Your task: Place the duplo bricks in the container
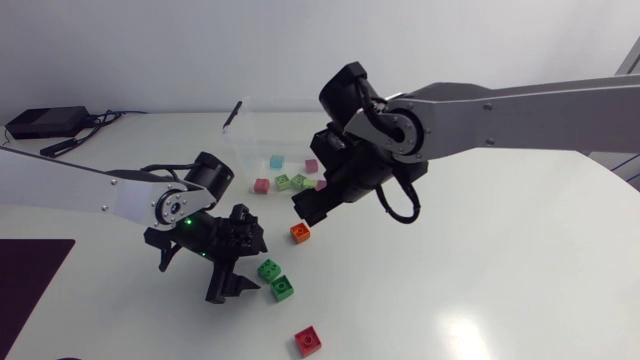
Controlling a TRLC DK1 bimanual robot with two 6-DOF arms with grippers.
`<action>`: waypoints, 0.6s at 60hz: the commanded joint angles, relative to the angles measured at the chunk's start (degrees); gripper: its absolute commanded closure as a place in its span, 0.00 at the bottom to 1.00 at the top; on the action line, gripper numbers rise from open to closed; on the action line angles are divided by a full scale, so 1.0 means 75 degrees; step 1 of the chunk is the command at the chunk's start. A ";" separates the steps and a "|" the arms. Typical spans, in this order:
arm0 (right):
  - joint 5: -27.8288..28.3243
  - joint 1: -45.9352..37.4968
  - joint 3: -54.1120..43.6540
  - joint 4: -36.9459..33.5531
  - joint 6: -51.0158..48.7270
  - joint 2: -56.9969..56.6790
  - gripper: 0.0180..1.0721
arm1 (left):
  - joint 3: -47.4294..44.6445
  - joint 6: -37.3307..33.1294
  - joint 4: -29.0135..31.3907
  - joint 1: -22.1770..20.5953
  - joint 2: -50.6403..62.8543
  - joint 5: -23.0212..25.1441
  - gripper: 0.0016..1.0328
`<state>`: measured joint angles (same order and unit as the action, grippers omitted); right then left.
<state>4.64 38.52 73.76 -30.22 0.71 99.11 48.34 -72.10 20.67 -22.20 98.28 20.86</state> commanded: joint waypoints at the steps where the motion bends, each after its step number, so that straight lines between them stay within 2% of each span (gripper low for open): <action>1: -0.0045 0.0055 -0.0014 0.0150 0.0128 0.0449 0.05 | 0.0270 -0.0407 0.0081 0.0006 0.0220 -0.0016 0.17; 12: -0.0256 0.0125 0.0303 0.0338 0.0292 0.1235 0.05 | 0.0399 -0.0477 0.0151 -0.0076 0.0361 -0.0016 0.18; 22: -0.0350 0.0149 0.0502 0.0349 0.0421 0.1656 0.05 | 0.0434 -0.0618 0.0256 -0.0193 0.0513 -0.0004 0.42; 32: -0.0479 0.0149 0.0830 0.0326 0.0515 0.2090 0.05 | 0.0399 -0.0653 0.0397 -0.0287 0.0525 0.0007 0.44; 36: -0.0479 0.0149 0.0994 0.0291 0.0515 0.2231 0.05 | 0.0364 -0.0688 0.0420 -0.0334 0.0537 0.0007 0.57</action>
<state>1.61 39.29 79.02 -28.08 3.25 113.34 50.26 -75.09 22.85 -24.01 101.23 20.71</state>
